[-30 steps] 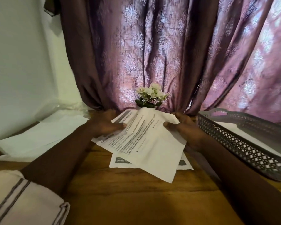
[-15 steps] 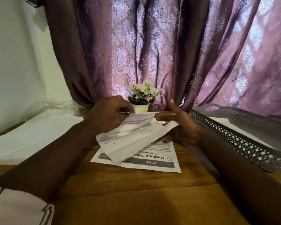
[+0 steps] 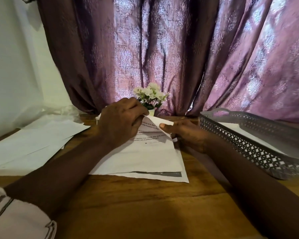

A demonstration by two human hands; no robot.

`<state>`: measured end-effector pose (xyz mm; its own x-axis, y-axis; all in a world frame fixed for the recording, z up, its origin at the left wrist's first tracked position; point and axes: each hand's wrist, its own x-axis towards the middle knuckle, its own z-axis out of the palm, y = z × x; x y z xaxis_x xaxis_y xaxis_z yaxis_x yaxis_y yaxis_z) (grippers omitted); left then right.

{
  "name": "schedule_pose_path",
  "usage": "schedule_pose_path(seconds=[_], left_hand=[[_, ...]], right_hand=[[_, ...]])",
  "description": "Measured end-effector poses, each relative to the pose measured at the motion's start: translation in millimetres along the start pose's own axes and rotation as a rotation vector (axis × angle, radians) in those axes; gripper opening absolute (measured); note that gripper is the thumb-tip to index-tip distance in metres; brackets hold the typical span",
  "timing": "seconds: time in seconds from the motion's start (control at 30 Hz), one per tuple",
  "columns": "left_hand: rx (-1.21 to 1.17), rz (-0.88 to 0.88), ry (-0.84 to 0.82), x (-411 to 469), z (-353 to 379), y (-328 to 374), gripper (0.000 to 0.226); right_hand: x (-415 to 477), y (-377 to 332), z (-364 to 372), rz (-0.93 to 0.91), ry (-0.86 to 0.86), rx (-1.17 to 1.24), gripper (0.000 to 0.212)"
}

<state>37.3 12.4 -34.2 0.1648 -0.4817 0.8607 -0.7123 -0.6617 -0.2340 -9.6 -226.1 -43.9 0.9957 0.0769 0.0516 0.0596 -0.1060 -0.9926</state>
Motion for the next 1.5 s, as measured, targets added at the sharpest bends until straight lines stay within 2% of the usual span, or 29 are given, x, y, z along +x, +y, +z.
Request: schedule_pose_path(seconds=[0.1, 0.13, 0.23, 0.27, 0.43, 0.63, 0.7, 0.8, 0.97, 1.03, 1.13, 1.17, 1.23, 1.3, 1.43, 1.5], left_hand=[[0.001, 0.044, -0.085, -2.1, 3.4, 5.8, 0.02], [0.001, 0.037, -0.13, -3.0, 4.2, 8.4, 0.027], [-0.01, -0.056, -0.279, -6.4, 8.0, 14.2, 0.068], [-0.03, -0.079, -0.293, -7.5, 10.8, 15.5, 0.071], [-0.062, -0.097, -0.211, -6.6, 16.6, 14.8, 0.036], [0.073, -0.159, -0.103, -10.1, 9.9, -14.3, 0.049], [0.09, -0.179, -0.1, -13.5, 8.5, -28.7, 0.056], [0.066, -0.151, -0.069, -17.6, 6.1, -42.6, 0.054], [0.005, -0.09, -0.282, -12.2, 1.4, -32.4, 0.062], [0.02, -0.054, -0.266, -7.5, 2.7, -26.4, 0.059], [0.089, 0.023, -0.143, -6.8, 5.0, -21.9, 0.029], [0.098, 0.031, -0.126, -7.4, 4.4, -21.4, 0.019], [0.071, 0.03, -0.137, -7.8, 3.4, -20.9, 0.013], [0.029, 0.028, -0.2, -7.5, 4.3, -19.9, 0.025], [-0.038, 0.059, -0.382, -7.6, 4.9, -14.6, 0.039], [-0.08, -0.004, -0.526, -11.8, 5.7, -10.1, 0.069]], right_hand=[[1.8, 3.1, 8.3, -0.069, 0.066, 0.094, 0.032], [1.4, 3.0, 8.8, -0.115, 0.077, 0.095, 0.028], [2.1, 3.6, 9.3, -0.227, 0.068, 0.011, 0.027], [3.5, 4.6, 9.5, -0.247, 0.055, -0.036, 0.029], [-0.2, 2.6, 24.4, -0.282, 0.048, -0.144, 0.029], [1.4, 3.1, 17.8, -0.278, 0.092, 0.119, 0.029], [0.0, 2.6, 13.1, -0.271, 0.106, 0.149, 0.027], [1.6, 5.9, 10.1, -0.254, 0.125, 0.184, 0.026], [3.1, 7.7, 10.4, -0.285, 0.141, 0.266, 0.026], [2.8, 3.4, 11.8, -0.249, 0.102, 0.333, 0.036], [4.1, -0.2, 11.3, -0.069, 0.064, 0.355, 0.083], [4.7, -0.2, 11.1, -0.037, 0.047, 0.358, 0.088], [5.3, 3.0, 10.5, -0.01, 0.047, 0.341, 0.069], [3.1, 4.8, 11.1, -0.023, 0.029, 0.279, 0.045], [1.7, 9.5, 12.7, -0.084, 0.064, 0.23, 0.047], [-0.3, 8.4, 15.8, -0.147, 0.123, 0.187, 0.038]])
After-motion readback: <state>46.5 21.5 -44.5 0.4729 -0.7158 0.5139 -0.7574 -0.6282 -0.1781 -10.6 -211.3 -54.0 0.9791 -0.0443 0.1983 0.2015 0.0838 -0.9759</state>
